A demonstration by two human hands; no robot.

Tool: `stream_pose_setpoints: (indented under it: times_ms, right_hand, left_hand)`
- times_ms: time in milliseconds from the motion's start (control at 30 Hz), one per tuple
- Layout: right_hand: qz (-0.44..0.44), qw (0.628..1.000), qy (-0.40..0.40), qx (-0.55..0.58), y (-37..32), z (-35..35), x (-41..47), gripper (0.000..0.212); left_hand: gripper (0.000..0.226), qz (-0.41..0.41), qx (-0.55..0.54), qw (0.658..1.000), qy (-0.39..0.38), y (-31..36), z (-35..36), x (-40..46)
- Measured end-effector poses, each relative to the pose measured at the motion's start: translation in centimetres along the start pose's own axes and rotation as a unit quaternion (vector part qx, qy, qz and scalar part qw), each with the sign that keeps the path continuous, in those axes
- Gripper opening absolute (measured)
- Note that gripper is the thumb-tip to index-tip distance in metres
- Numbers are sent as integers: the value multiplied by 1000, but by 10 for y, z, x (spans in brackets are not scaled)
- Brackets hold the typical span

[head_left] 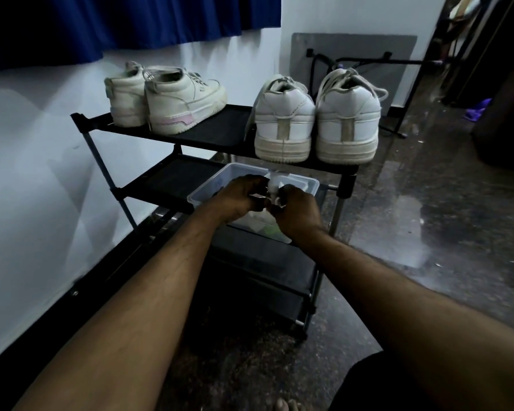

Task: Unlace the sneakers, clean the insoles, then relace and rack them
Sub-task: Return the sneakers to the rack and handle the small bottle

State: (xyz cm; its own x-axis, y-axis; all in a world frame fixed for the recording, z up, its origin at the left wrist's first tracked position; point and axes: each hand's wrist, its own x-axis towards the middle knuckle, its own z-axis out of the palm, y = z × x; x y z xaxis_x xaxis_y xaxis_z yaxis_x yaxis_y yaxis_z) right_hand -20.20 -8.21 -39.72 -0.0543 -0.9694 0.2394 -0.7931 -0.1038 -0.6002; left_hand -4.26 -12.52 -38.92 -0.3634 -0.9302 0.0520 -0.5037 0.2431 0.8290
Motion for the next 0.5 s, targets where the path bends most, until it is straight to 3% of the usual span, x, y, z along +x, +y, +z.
stream_pose_setpoints:
  times_ms: [167, 500]
  right_hand:
    - [23, 1000, 2, -13, 1, 7, 3, 27]
    - [33, 999, 25, -15, -1, 10, 3, 32]
  left_hand:
    - [40, -12, -8, 1000, -19, -6, 6, 6]
    - [44, 1, 79, 997, 3, 2, 10, 4]
